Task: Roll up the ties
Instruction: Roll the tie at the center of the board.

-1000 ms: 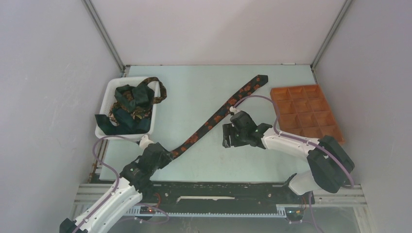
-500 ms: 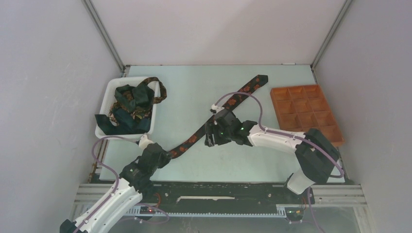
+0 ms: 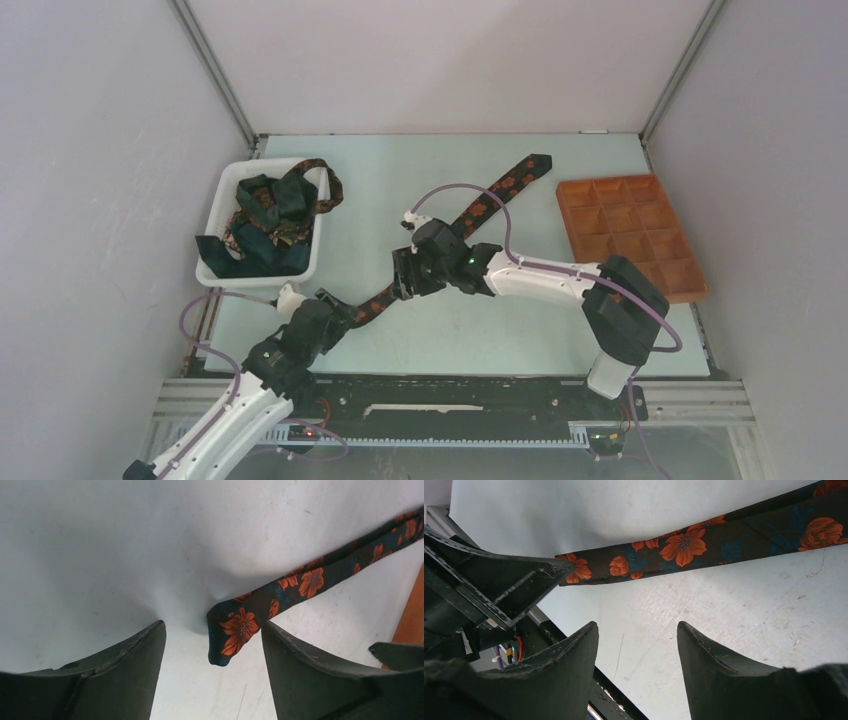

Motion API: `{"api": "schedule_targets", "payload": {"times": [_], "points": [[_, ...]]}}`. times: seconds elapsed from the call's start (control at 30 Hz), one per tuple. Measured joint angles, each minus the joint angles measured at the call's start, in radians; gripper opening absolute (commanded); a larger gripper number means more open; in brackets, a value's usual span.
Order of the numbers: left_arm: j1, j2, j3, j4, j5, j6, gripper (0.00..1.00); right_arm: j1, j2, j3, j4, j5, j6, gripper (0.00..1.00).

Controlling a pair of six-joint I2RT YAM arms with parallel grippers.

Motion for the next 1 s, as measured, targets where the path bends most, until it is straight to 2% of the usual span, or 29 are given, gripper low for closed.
{"api": "schedule_targets", "payload": {"times": [0.3,0.43,0.57,0.73,1.0], "points": [[0.000,0.043,0.003,-0.022,-0.049,-0.169,0.63,0.003,0.028,0.000,-0.018,0.001,0.000,0.61],[0.000,0.047,0.003,-0.026,-0.058,-0.209,0.52,0.003,0.028,0.000,-0.018,0.000,0.000,0.61],[0.000,0.047,0.003,-0.024,-0.058,-0.225,0.42,0.004,0.028,0.000,-0.017,0.000,0.000,0.61],[0.000,0.047,0.001,-0.006,-0.053,-0.222,0.36,0.005,0.028,0.000,-0.014,0.000,0.000,0.61],[0.000,0.040,-0.005,0.037,-0.026,-0.185,0.17,0.005,0.049,0.000,0.005,-0.008,0.000,0.61]]}}
